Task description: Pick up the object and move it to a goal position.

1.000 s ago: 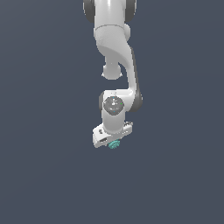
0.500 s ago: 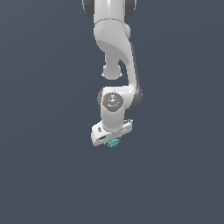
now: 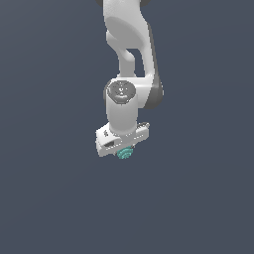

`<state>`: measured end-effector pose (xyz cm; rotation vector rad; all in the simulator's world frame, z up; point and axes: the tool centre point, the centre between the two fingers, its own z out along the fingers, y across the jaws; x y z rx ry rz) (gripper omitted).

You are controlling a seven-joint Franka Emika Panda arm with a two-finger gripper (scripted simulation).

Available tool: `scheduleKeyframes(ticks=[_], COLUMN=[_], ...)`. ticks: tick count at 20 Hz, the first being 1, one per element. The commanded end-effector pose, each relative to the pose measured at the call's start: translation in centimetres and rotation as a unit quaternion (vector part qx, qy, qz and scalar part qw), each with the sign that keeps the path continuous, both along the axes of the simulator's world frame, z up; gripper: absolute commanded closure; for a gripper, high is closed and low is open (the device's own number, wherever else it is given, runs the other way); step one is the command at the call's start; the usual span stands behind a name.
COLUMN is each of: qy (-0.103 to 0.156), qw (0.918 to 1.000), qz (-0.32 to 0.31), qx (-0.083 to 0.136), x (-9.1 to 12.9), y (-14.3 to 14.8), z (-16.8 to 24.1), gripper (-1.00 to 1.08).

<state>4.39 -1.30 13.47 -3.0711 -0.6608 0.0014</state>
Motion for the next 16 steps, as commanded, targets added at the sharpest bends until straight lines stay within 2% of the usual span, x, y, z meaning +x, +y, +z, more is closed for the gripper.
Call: scheduleKeyframes(ticks=[1,16], qy=[0.0,-0.001], qw=[1.0,1.0], qz=[0.0,0.0], qx=[0.0,0.001], x=[-0.1,-0.4], y=[-0.5,-3.8], z=[2.9,20.4], gripper=[1.08,1.08])
